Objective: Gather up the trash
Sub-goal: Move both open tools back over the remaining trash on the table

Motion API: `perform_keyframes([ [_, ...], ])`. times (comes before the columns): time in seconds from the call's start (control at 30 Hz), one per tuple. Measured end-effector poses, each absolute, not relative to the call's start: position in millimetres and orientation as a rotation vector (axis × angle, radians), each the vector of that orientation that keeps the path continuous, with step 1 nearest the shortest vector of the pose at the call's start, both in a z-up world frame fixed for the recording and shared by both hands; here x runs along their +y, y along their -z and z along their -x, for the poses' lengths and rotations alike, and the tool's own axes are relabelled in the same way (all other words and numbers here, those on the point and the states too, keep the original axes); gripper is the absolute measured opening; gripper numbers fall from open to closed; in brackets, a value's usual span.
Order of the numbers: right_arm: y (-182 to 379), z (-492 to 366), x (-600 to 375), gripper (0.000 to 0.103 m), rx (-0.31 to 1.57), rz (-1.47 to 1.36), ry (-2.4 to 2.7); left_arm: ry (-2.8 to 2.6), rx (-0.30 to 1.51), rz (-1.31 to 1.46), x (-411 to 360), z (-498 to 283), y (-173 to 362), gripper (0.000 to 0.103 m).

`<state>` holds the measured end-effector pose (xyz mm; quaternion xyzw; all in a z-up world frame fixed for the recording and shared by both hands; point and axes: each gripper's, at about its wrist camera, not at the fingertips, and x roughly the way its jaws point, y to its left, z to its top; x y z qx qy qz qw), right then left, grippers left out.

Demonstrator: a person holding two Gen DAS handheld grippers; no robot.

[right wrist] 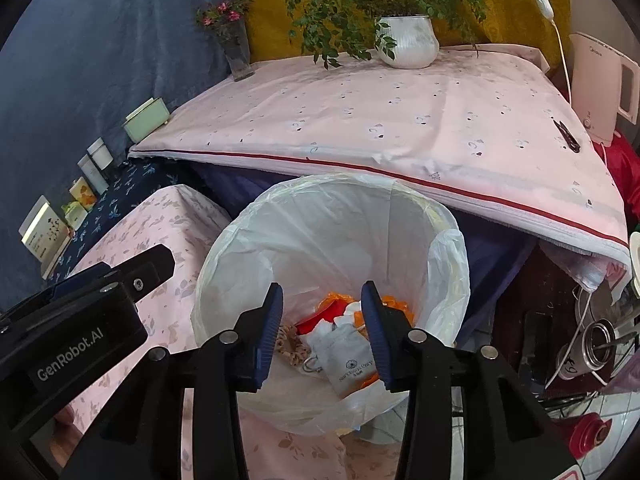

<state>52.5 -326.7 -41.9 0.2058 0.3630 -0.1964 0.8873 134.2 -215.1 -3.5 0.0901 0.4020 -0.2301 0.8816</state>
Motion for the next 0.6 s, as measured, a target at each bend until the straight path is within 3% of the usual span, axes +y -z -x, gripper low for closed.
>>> perform_keyframes([
  [0.6,32,-65,-283,0.044,0.766,-0.359,0.351,0.386,0.847,-0.122,-155,-144,5,0.069],
])
